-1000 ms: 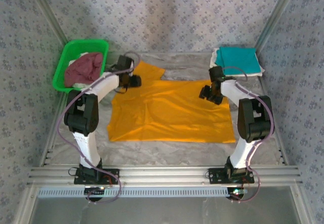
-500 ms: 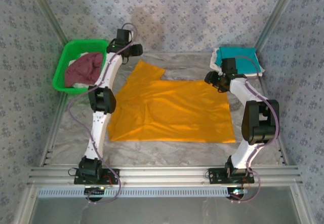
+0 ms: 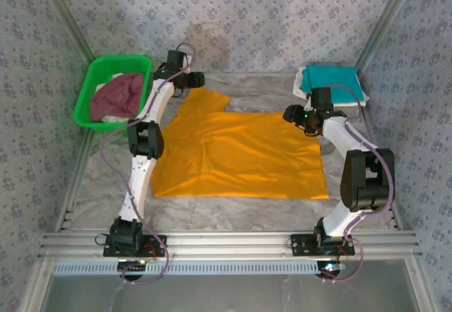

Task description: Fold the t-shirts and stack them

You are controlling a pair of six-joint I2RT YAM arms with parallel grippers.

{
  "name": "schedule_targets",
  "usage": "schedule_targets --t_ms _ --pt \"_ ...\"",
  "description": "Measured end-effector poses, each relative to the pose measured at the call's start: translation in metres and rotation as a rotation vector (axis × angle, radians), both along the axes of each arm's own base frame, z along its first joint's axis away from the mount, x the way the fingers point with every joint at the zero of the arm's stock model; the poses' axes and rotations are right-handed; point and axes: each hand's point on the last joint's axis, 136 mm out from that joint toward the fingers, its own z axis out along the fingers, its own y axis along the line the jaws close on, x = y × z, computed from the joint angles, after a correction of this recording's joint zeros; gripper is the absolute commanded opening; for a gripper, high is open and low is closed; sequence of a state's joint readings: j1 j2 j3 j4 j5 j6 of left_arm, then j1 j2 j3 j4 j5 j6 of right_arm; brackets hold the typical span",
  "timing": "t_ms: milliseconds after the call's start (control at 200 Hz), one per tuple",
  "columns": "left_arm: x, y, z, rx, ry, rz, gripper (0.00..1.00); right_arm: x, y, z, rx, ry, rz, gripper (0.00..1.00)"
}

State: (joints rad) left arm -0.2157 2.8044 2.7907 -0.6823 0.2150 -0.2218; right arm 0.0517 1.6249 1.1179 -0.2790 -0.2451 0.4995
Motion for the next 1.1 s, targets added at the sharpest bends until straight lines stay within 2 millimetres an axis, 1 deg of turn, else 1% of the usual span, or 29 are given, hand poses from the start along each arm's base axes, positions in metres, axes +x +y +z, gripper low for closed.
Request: schedule_targets --t_ms 75,205,315,465,530,640,795,859,879,909,929,969,1009,1104 --pt "0.002 -0.001 -0.009 -0.007 0.003 -0.001 0.68 -0.002 0.002 0.004 0.017 -0.009 0.009 0.62" --pt "0.004 -0.001 -0.030 -0.032 0.030 0.006 0.66 -0.002 0.003 0.012 0.044 -0.032 0.015 0.62" --pt "0.007 0.000 -0.039 -0.062 0.039 0.018 0.58 -0.005 0.003 0.015 0.068 -0.038 0.019 0.62" --pt "0.012 0.001 -0.033 -0.118 0.027 0.027 0.56 -0.011 -0.004 0.017 0.100 -0.039 0.005 0.62" --pt "0.013 -0.001 -0.031 -0.142 0.025 0.027 0.47 -0.014 -0.009 0.019 0.112 -0.042 -0.006 0.62" --pt "0.014 -0.005 -0.027 -0.172 0.021 0.020 0.45 -0.016 -0.016 0.026 0.133 -0.055 -0.021 0.62" --pt "0.014 -0.008 -0.027 -0.199 0.023 0.014 0.48 -0.019 -0.021 0.038 0.156 -0.086 -0.031 0.62" --pt "0.014 -0.009 -0.028 -0.201 0.026 0.013 0.57 -0.020 -0.022 0.043 0.171 -0.096 -0.030 0.62" --pt "0.014 -0.009 -0.028 -0.207 0.030 0.019 0.55 -0.020 -0.022 0.044 0.175 -0.098 -0.031 0.62" --pt "0.014 -0.009 -0.028 -0.209 0.032 0.021 0.49 -0.020 -0.022 0.046 0.183 -0.102 -0.032 0.62" --pt "0.014 -0.008 -0.029 -0.210 0.033 0.023 0.48 -0.020 -0.022 0.047 0.186 -0.104 -0.031 0.62" --pt "0.014 -0.008 -0.029 -0.218 0.039 0.032 0.48 -0.020 -0.022 0.049 0.196 -0.108 -0.030 0.62" --pt "0.014 -0.007 -0.030 -0.223 0.044 0.035 0.50 -0.021 -0.023 0.050 0.205 -0.110 -0.032 0.62" --pt "0.014 -0.004 -0.036 -0.237 0.062 0.048 0.50 -0.022 -0.023 0.056 0.221 -0.119 -0.033 0.63"
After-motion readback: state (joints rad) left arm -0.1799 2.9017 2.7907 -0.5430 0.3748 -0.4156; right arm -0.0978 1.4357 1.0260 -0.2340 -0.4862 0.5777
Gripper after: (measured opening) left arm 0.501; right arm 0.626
